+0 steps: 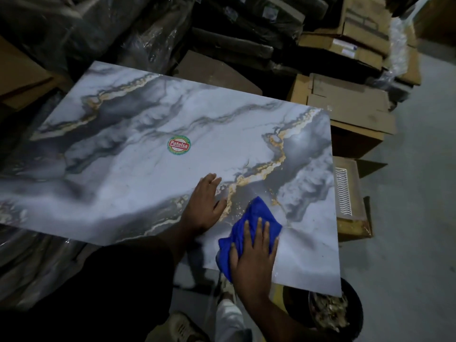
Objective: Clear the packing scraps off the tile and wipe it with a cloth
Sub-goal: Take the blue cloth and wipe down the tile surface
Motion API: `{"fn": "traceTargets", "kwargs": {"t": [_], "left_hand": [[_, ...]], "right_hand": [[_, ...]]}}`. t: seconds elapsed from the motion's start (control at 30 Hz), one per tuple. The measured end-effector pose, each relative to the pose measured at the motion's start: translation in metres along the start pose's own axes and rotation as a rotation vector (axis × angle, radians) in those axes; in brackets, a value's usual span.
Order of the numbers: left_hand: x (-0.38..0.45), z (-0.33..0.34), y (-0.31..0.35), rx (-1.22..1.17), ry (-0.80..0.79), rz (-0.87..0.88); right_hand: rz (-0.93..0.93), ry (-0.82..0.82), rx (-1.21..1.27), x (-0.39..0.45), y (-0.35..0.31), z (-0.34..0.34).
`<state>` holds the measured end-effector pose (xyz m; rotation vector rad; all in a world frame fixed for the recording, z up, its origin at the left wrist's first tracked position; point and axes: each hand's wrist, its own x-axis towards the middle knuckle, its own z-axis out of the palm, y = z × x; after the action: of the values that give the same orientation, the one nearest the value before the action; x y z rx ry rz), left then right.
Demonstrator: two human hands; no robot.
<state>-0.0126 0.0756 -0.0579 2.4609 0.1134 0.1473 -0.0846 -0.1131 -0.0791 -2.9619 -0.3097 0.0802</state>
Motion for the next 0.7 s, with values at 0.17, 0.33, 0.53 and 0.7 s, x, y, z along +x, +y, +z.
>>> {"fn": "traceTargets", "kwargs": {"t": [0.17,0.33,0.53,0.7], "left_hand": [[-0.009,-0.005,-0.016,-0.018,-0.034,0.002],[-0.001,-0.006,-0.025,0.03,-0.015,0.012],[0.024,-0.006,-0.036,0.143,0.066,0.025],[0.061,-0.001,-0.053,0.335,0.215,0.082]], "right_hand": [[0.223,-0.025,-0.001,0.008,-0.047,0.004],[0.266,-0.013,-0.013,0.041,-0.06,0.009],[0.266,0.02,-0.02,0.106,-0.074,0.011],[0.284,0.061,-0.017,0.158,-0.08,0.014]]}}
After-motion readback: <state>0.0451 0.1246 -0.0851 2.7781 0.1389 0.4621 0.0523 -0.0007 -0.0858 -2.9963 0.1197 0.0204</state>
